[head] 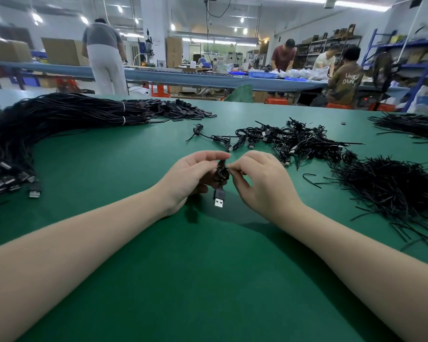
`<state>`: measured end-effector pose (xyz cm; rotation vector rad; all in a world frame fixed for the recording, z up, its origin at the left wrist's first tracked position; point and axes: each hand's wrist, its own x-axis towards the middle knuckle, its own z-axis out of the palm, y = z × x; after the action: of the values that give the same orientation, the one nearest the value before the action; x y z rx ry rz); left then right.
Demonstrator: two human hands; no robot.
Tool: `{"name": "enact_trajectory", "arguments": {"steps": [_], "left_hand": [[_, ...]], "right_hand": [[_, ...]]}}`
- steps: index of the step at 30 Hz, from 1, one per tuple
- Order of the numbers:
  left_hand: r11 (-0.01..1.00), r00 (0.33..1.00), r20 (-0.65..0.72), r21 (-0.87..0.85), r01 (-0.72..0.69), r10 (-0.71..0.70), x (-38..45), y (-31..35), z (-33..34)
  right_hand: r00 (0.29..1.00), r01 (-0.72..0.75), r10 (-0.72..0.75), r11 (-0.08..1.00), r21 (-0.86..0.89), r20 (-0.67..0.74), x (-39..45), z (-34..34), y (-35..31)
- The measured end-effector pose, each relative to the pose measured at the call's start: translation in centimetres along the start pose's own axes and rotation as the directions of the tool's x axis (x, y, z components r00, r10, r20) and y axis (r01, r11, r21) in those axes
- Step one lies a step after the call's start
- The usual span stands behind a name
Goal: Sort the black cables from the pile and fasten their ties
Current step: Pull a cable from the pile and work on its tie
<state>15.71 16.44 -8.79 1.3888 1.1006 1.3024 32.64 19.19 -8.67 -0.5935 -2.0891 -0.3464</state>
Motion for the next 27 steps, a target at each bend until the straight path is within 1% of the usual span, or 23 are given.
{"name": "enact_trajectory", "arguments": {"steps": [2, 6, 7, 9, 11, 14, 16, 17, 20, 22, 25, 27], "left_hand": [[0.998, 1.000, 0.029, 0.059, -0.013, 0.011, -0.07, -0.09, -0.04], [0.985, 0.988, 0.014, 0.078, -0.156, 0.156, -0.17, -0.49, -0.13], [0.979, 0.983, 0.001, 0.095, -0.182, 0.183, -0.17, -0.60, -0.15], [0.957, 0.973, -0.021, 0.183, -0.224, 0.231, -0.15, -0.73, -0.20], [0.936, 0.969, -0.036, 0.271, -0.226, 0.245, -0.09, -0.81, -0.34], [0.906, 0.957, -0.083, 0.352, -0.233, 0.279, -0.05, -0.76, -0.34], [0.919, 0.954, -0.085, 0.307, -0.249, 0.287, -0.09, -0.59, -0.12], [0.934, 0.961, -0.072, 0.267, -0.239, 0.266, -0.12, -0.52, 0.01], [0.957, 0.978, -0.101, 0.247, -0.155, 0.184, 0.14, -0.77, 0.03], [0.983, 0.985, -0.117, 0.146, -0.113, 0.130, 0.31, -0.74, 0.05], [0.999, 0.994, -0.101, -0.002, -0.037, 0.037, 0.38, -0.56, -0.11], [0.999, 0.998, -0.066, -0.038, -0.023, 0.021, 0.28, -0.38, -0.20]], "right_hand": [[0.997, -0.079, 0.080, 0.994, 0.071, -0.013, -0.16, 0.02, 0.39], [0.987, -0.158, 0.162, 0.978, 0.134, -0.022, -0.14, 0.40, 0.48], [0.985, -0.168, 0.173, 0.976, 0.139, -0.025, -0.14, 0.46, 0.44], [0.982, -0.180, 0.186, 0.973, 0.147, -0.033, -0.15, 0.47, 0.46], [0.981, -0.186, 0.192, 0.971, 0.150, -0.024, -0.16, 0.39, 0.53], [0.981, -0.188, 0.192, 0.969, 0.159, -0.011, -0.16, 0.40, 0.47], [0.982, -0.184, 0.189, 0.970, 0.158, -0.018, -0.09, 0.45, 0.22], [0.983, -0.175, 0.181, 0.972, 0.156, -0.025, -0.04, 0.45, 0.06], [0.991, -0.113, 0.122, 0.985, 0.132, -0.061, 0.11, 0.28, -0.17], [0.995, -0.064, 0.071, 0.993, 0.096, -0.076, 0.19, 0.15, -0.27], [0.998, 0.065, -0.065, 0.998, -0.026, -0.021, 0.17, 0.17, -0.34], [0.996, 0.091, -0.091, 0.994, -0.066, 0.005, 0.13, 0.18, -0.24]]}}
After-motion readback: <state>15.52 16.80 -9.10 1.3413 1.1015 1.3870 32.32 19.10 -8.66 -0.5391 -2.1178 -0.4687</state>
